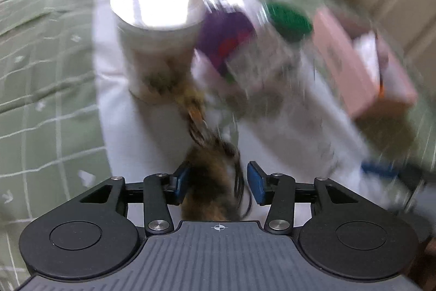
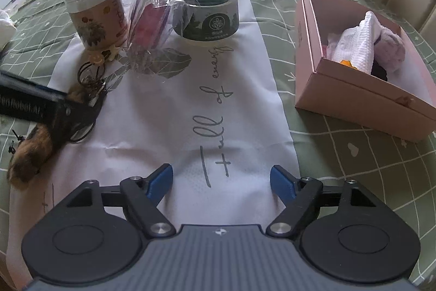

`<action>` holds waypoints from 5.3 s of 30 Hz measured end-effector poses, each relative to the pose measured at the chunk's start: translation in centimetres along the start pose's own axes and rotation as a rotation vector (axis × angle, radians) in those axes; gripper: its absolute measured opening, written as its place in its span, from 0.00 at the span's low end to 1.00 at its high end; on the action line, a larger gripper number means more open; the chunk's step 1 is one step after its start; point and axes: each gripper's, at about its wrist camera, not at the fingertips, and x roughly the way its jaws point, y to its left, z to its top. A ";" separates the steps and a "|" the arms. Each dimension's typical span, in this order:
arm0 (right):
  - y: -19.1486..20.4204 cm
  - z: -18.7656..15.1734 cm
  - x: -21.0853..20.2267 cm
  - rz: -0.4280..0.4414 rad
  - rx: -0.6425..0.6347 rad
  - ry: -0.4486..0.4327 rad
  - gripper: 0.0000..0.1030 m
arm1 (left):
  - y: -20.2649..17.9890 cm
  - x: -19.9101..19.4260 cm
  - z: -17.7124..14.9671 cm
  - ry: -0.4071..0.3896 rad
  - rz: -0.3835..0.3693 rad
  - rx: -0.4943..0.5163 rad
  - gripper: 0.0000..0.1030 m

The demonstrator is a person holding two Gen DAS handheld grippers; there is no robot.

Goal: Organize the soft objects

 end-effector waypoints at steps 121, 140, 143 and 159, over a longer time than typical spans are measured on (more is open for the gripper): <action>14.3 11.2 0.5 0.448 -0.270 0.118 0.32 | 7.9 -4.5 -8.0 -0.020 0.128 -0.073 0.22; 14.9 8.6 0.6 0.383 -0.501 0.067 0.57 | 10.1 -5.5 -8.5 0.008 0.139 -0.181 0.24; 16.4 8.1 1.1 0.357 -0.554 0.040 0.58 | 8.7 -5.3 -8.7 -0.009 0.201 -0.129 0.24; 13.4 9.0 1.5 0.317 -0.397 0.017 0.43 | 4.9 -3.8 -7.1 0.015 0.190 -0.103 0.25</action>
